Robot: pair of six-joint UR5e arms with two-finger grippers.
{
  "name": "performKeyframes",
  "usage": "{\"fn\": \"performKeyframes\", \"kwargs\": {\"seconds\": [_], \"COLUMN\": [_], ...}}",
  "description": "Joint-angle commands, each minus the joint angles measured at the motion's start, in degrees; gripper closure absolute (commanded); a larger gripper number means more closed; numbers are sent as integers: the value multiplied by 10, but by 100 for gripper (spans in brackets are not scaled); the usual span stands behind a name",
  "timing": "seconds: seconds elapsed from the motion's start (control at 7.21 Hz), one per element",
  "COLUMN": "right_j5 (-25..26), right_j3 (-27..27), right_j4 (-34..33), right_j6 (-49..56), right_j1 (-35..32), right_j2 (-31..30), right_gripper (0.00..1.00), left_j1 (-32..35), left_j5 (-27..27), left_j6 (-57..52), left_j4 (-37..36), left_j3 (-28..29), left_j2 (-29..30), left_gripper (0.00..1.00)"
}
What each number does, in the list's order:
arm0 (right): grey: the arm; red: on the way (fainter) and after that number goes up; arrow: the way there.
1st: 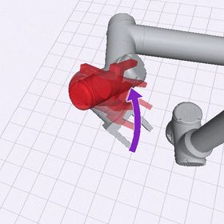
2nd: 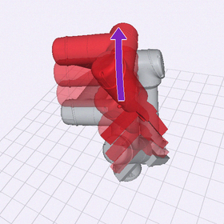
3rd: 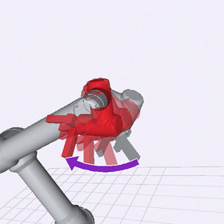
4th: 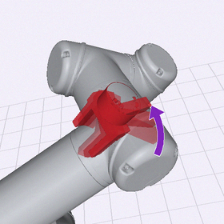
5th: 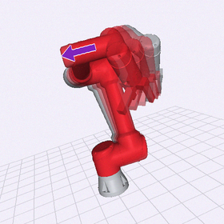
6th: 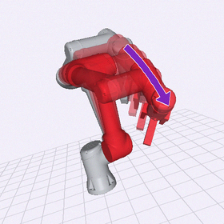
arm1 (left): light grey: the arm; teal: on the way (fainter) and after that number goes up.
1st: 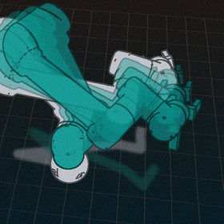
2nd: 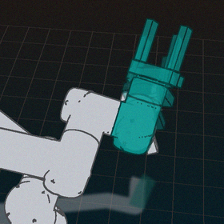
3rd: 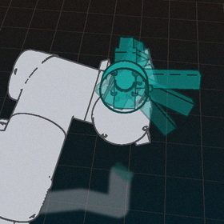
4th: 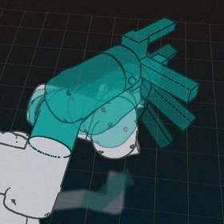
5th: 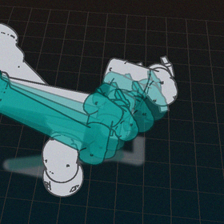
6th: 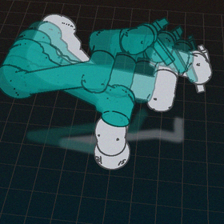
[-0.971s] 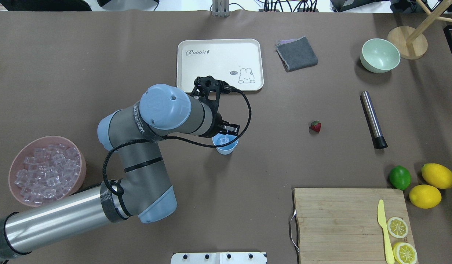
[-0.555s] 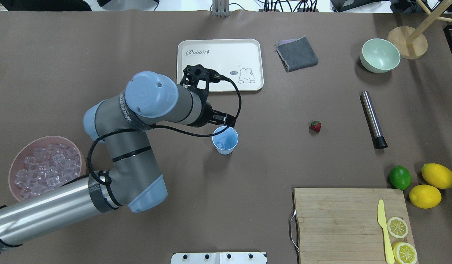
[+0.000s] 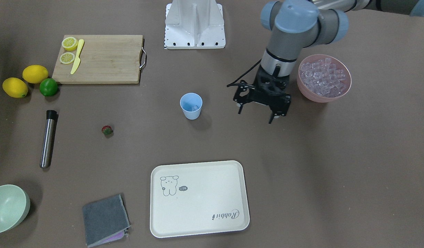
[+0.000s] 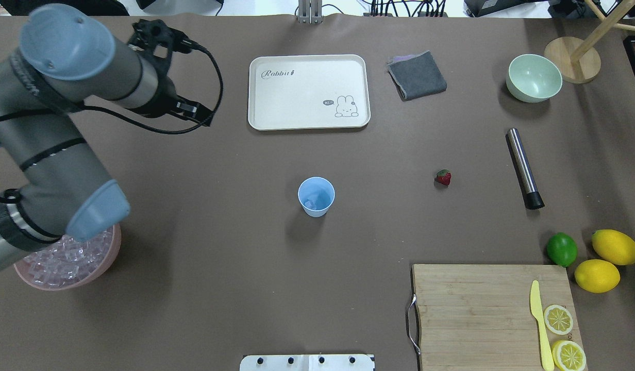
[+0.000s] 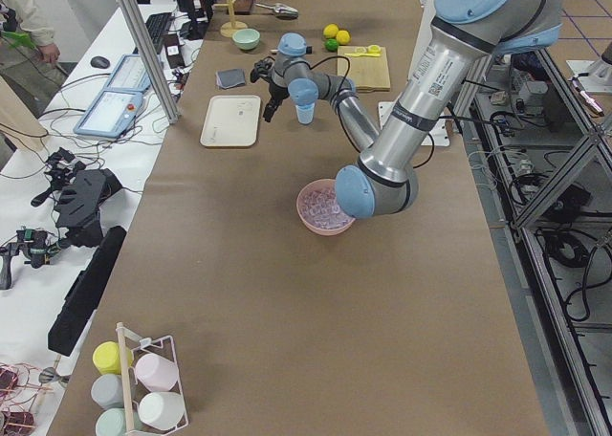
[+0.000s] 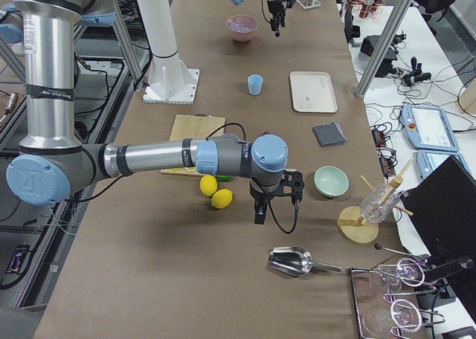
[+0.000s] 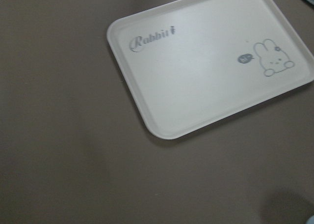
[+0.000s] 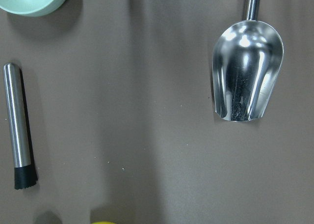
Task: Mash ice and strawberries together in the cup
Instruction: 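Move the left gripper back over the pink ice bowl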
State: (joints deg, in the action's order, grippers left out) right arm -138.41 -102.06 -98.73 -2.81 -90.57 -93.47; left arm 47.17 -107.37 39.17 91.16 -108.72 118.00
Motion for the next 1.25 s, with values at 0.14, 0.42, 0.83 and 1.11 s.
{"fn": "performKeyframes", "kwargs": {"seconds": [0.14,0.42,0.83,1.11], "right_j5": [0,-1,-1,-2], "right_j3": [3,1,2,1], "right_j4": [-1,20,28,28], "right_j6": [6,9,2,1], "right_j1": [7,13,19,23], "right_j2": [7,2,5,7], "right_gripper": [0,0,0,0], "left_j1": [69,86,56,11], "left_j5": [-35,-41,-53,-44], "left_j6": [-56,-52,16,21], "left_j4": [-65,-33,163,164], "left_j3": [-89,-127,-126,-133], "left_j2": [-141,-246,-360,-368], "left_gripper": [2,2,2,2]}}
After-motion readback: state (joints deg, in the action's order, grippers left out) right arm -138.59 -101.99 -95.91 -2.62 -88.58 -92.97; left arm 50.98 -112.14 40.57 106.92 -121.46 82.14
